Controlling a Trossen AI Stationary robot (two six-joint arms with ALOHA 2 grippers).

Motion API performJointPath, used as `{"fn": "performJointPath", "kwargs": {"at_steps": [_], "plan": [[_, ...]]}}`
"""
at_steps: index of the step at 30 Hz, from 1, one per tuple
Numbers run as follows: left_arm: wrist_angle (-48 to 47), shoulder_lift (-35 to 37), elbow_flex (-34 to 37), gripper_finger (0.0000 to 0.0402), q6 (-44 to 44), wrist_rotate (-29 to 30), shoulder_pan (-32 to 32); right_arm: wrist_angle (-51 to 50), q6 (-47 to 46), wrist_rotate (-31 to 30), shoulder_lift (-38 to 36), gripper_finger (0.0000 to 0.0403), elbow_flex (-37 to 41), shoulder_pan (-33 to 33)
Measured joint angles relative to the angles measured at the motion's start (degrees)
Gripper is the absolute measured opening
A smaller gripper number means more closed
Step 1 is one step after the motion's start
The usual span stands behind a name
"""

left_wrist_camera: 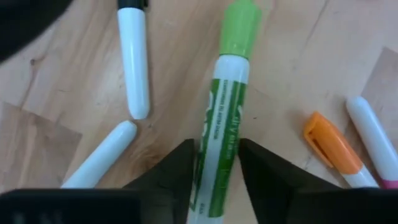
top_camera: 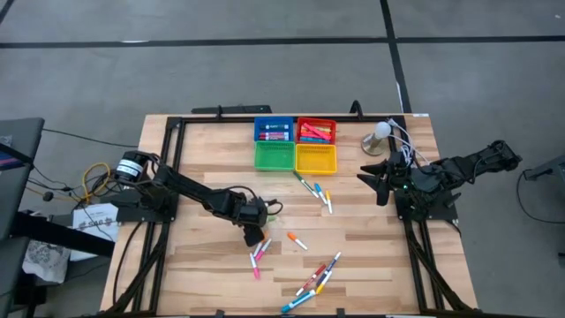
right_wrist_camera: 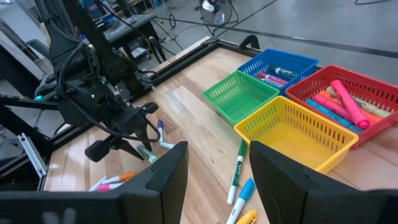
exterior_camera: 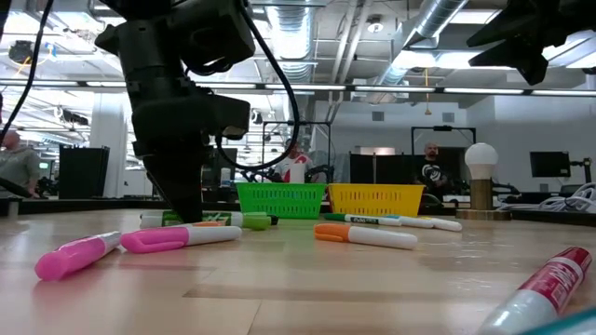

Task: Pick & Place Markers
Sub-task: Put the light green highlighter in the blue bin

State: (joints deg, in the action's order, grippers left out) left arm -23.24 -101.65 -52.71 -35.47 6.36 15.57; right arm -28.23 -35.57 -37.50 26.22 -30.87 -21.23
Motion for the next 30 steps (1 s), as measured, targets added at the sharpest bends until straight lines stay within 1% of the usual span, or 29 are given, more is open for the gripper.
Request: {"fn": "performJointPath", "kwargs": {"at_steps": [4, 7, 10, 13, 16, 20, 24, 26, 30], "plan": [[0.08, 0.98, 0.12, 0.0084, -0.02, -0.74, 0.02, 0.00, 0.00, 0.00, 0.02, 0.0162, 0.00, 0.00], [-1.42, 2.92, 0.40, 0.0066, 0.03, -2.02, 0.11, 0.02, -0.01, 0.00, 0.02, 0.0162, 0.00, 0.00], [-2.48, 6.96, 0.26, 0.0066, 0.12, -2.99, 0.20, 0.02, 0.00, 0.00, 0.01, 0.0162, 0.00, 0.00], [-5.37, 12.04, 0.28, 0.0076, 0.12, -4.21, 0.03, 0.02, 0.00, 0.00, 0.00, 0.0162, 0.00, 0.00], [-6.03, 18.55, 0.28, 0.0080, 0.25, -7.92, -0.04, 0.02, 0.00, 0.00, 0.02, 0.0162, 0.00, 0.00], [-5.79, 26.96, 0.22, 0.0071, 0.24, -13.62, -0.77, 0.02, 0.00, 0.00, 0.00, 0.0162, 0.00, 0.00], [-4.94, 35.02, 0.22, 0.0072, 0.12, -18.03, -0.97, 0.02, 0.00, 0.00, 0.02, 0.0162, 0.00, 0.00], [-3.98, 38.56, 0.22, 0.0077, 0.06, -18.84, -1.04, 0.00, 0.00, 0.00, 0.00, 0.0162, 0.00, 0.00], [0.23, 43.89, 0.17, 0.0077, 0.24, -18.63, -1.11, 0.01, 0.00, 0.00, 0.00, 0.0162, 0.00, 0.00]]}}
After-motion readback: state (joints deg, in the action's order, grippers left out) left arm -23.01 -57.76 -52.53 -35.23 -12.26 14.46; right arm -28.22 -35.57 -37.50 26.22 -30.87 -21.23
